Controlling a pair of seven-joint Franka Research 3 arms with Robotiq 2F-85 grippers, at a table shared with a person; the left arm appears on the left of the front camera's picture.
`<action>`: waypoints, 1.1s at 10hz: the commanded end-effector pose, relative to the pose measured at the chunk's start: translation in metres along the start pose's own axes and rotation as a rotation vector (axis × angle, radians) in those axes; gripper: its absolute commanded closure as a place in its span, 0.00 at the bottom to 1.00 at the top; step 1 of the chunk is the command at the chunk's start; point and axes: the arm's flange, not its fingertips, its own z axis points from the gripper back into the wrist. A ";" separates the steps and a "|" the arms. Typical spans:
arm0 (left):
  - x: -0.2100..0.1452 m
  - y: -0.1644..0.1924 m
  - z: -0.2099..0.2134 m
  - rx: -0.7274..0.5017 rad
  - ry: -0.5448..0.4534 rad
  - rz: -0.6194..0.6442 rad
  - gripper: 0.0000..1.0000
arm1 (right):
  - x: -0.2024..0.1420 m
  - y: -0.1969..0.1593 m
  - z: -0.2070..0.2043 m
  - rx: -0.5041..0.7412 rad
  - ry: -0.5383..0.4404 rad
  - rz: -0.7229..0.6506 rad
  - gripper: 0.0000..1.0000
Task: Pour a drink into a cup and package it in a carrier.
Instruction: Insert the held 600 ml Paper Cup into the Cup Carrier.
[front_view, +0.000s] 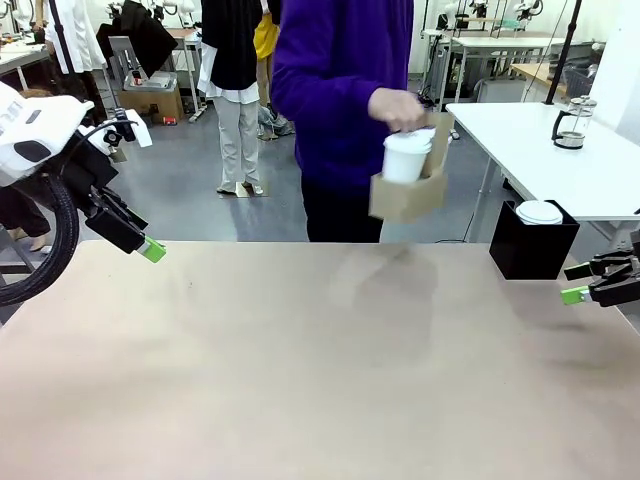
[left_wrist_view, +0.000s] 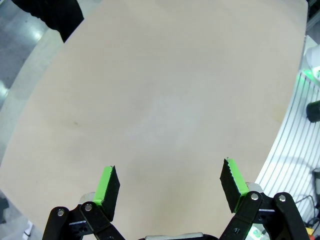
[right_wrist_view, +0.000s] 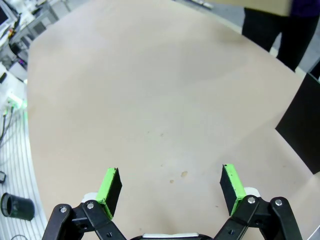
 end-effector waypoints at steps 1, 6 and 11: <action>0.000 0.001 0.000 0.002 -0.006 0.003 0.00 | 0.000 0.001 0.001 0.006 -0.010 0.012 0.00; 0.000 0.001 0.000 0.002 -0.006 0.003 0.00 | 0.000 0.001 0.001 0.006 -0.010 0.012 0.00; 0.000 0.001 0.000 0.002 -0.006 0.003 0.00 | 0.000 0.001 0.001 0.006 -0.010 0.012 0.00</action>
